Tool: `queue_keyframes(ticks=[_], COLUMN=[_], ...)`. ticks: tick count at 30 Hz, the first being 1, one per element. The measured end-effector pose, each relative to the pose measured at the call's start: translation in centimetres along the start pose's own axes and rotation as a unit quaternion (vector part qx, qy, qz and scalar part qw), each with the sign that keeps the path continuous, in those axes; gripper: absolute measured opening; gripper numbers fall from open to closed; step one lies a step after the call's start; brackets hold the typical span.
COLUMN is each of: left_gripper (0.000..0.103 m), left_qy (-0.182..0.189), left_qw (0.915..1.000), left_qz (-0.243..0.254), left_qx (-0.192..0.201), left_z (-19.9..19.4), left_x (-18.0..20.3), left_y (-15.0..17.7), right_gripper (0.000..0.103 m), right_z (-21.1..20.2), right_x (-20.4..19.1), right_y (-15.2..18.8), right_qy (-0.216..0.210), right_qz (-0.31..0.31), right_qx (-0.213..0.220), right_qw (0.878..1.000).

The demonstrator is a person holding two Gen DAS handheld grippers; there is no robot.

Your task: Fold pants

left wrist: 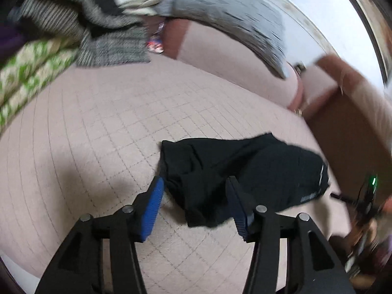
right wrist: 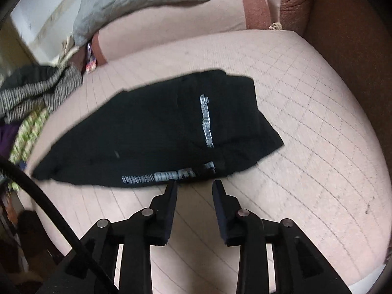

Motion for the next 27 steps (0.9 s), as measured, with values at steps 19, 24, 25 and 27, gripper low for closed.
queue_keyframes(ticks=[19,24,25,27], left_gripper=[0.056,0.057,0.057,0.057], left_qy=[0.038,0.035,0.037,0.040], left_qw=[0.9954,0.9958,0.9953,0.9941], left_qz=[-0.086,-0.085,-0.090,-0.100], left_qx=[-0.020,-0.007,-0.006,-0.006], left_z=[2.5,2.0,2.1,2.3], left_x=[0.8,0.1,-0.2,-0.8], left_y=[2.7,1.9,1.9,2.0], right_gripper=[0.008,0.009,0.009,0.008], right_z=[4.2,-1.6,-2.4,-2.5], right_x=[2.8,3.6,4.3,5.5], right_y=[-8.0,-8.1,-7.8,-7.5], right_qy=[0.071,-0.020,-0.015,0.028], right_qz=[0.052,0.086,0.088,0.081], right_qx=[0.027,0.028,0.028,0.018], right_qw=[0.996,0.996,0.996,0.996])
Point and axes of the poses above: each gripper's, at about its wrist camera, not at the fingertips, and z roughly the way its jaws point, x to its right, y to its underside, the point moved 3 cm from there along z, roughly the way its jaws point, and after that the axes turned 3 degrees about z, right-handed, at the moved point
